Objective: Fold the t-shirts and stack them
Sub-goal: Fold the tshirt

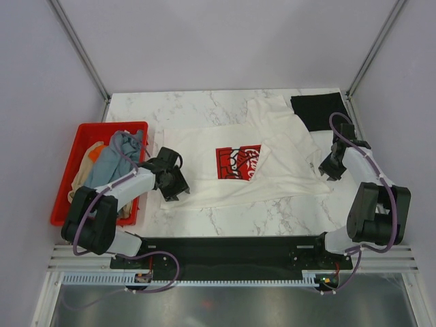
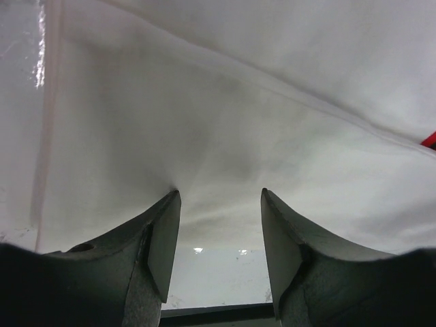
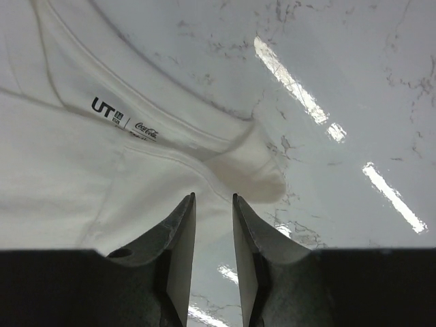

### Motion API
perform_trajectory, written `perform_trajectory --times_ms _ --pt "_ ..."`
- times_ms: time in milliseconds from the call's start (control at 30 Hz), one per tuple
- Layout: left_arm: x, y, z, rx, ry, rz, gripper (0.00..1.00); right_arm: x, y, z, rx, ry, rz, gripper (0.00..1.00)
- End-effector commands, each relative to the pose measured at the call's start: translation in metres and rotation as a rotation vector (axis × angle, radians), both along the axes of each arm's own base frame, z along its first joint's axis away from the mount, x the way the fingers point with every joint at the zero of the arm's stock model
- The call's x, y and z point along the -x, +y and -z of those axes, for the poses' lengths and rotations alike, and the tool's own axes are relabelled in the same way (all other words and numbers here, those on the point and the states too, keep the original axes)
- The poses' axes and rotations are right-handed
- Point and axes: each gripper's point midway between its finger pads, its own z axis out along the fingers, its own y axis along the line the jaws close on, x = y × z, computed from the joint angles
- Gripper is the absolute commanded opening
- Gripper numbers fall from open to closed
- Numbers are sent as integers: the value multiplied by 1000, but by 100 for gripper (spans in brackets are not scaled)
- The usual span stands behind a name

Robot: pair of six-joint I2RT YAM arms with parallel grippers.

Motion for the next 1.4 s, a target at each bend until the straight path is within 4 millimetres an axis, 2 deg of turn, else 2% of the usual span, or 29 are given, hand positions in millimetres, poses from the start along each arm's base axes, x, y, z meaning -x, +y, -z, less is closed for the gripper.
perform_trajectory --times_ms 0,233,300,400,467,533,767,867,933,1067,1100,1167,1233,1267,1300,1367 --pt "7 14 10 -51 19 -113 58 12 -1 3 14 5 43 35" --pt "16 34 30 -161 70 -134 58 38 -19 40 98 110 78 34" --pt "23 48 33 -232 119 -189 58 41 -22 45 110 117 86 35" --pt "30 59 40 -302 173 -204 58 52 -31 53 153 160 101 35" --pt "31 63 42 -329 182 -203 54 56 -37 54 172 169 118 35" --pt "31 66 40 -346 180 -210 56 61 -43 53 195 174 134 36" --pt "19 77 19 -405 111 -206 57 56 -48 39 220 129 126 37" --pt "18 71 7 -373 103 -198 57 51 -46 26 210 107 113 37" --pt "13 59 -7 -310 76 -172 57 38 -43 10 191 53 93 38" --pt "-1 39 -37 -224 -16 -110 58 10 -24 -18 130 -55 37 39" --pt "-8 35 -47 -205 -42 -107 58 -1 -22 -30 136 -93 34 39" --pt "-14 30 -56 -182 -67 -97 59 -19 -5 -42 133 -136 -13 41" --pt "-24 24 -66 -164 -96 -80 61 -51 27 -57 105 -206 -95 42" --pt "-26 23 -63 -175 -83 -50 61 -61 43 -60 94 -226 -133 44" --pt "-33 19 -69 -169 -97 -35 61 -76 75 -61 71 -249 -203 45" --pt "-38 16 -66 -174 -80 -14 61 -95 109 -63 45 -309 -266 48"
